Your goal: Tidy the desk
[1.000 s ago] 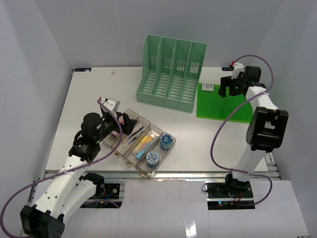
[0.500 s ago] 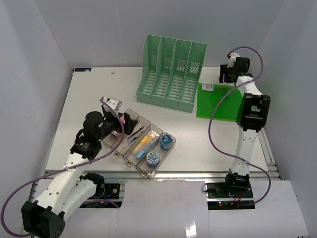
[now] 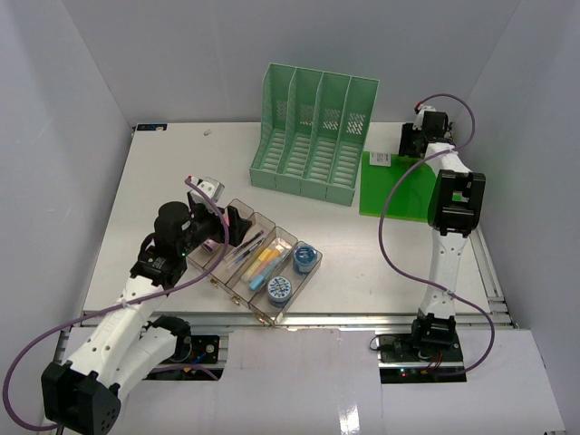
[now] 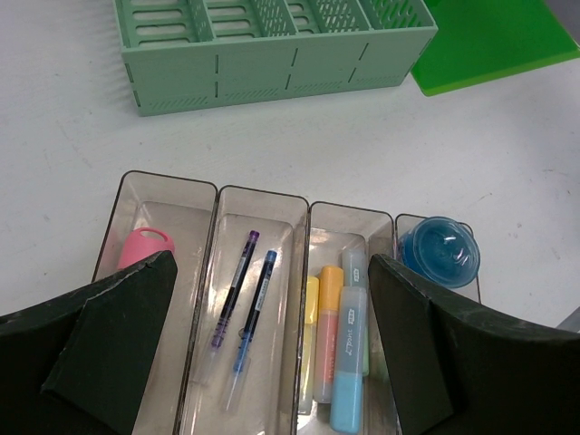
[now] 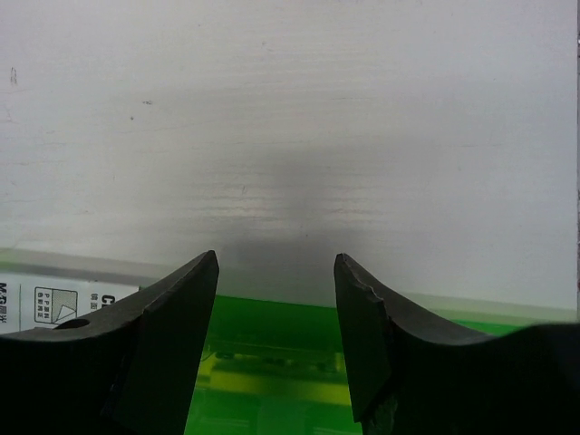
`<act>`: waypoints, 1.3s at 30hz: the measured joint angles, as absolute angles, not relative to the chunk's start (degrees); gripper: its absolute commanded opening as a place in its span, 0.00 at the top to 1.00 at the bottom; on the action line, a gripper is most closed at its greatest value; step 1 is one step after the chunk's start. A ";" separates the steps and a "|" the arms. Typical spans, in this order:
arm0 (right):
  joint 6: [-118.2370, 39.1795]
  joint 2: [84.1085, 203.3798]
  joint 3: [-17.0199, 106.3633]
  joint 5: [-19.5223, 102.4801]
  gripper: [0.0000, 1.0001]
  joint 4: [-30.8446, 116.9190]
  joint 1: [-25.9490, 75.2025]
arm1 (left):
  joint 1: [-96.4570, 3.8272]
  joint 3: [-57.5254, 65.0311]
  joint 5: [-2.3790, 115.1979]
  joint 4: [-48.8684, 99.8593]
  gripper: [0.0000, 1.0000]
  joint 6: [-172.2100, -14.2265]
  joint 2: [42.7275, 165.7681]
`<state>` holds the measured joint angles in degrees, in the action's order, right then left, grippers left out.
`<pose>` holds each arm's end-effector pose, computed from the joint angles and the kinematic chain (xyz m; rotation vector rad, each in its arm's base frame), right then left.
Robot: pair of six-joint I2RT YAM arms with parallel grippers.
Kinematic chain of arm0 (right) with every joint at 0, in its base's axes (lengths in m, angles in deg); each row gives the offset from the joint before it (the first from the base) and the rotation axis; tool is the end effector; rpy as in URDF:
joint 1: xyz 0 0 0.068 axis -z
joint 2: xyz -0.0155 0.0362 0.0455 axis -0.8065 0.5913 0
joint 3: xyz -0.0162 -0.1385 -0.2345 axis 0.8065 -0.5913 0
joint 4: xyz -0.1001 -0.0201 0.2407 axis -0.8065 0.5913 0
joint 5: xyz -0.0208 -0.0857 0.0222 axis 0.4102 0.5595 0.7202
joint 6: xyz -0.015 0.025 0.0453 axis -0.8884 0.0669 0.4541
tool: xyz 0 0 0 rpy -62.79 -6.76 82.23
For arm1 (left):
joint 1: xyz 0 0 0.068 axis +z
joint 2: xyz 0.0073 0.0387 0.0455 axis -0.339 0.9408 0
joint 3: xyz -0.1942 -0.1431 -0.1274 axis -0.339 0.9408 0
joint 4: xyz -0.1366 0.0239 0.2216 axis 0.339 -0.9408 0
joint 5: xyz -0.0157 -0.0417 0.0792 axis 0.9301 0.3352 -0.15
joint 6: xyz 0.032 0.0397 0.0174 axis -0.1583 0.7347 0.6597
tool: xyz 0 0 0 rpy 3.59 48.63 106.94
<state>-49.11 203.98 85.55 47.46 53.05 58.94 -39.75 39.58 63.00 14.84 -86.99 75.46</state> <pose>0.5608 -0.0499 0.1667 0.0299 2.1887 -0.0467 0.1783 -0.0743 0.2857 0.4208 1.8788 -0.5439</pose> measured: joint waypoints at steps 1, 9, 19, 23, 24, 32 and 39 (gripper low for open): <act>-48.81 203.98 85.55 47.42 0.41 53.28 58.90 | -39.74 39.58 63.15 14.84 0.02 -86.98 75.53; -49.50 199.35 78.72 45.28 0.42 57.34 58.86 | -39.63 39.58 64.17 14.81 0.02 -87.00 75.85; -54.82 179.71 52.90 38.77 0.45 60.81 58.84 | -39.62 39.58 68.83 15.90 0.02 -87.19 75.64; -58.47 171.96 44.19 35.19 0.46 63.09 58.81 | -39.59 39.76 74.59 17.73 0.02 -88.12 76.89; -59.09 170.69 42.82 34.70 0.47 63.30 58.81 | -39.59 39.87 75.97 18.43 0.02 -88.52 77.18; -64.98 160.84 31.36 29.48 0.48 66.79 58.81 | -40.32 42.19 84.44 29.17 0.02 -100.07 81.07; -69.40 152.89 25.47 25.99 0.37 70.09 58.81 | -51.53 42.32 79.45 35.40 0.02 -110.47 87.64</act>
<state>-69.40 152.89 25.47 25.99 70.09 58.81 -51.53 42.32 79.45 35.40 -110.47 87.64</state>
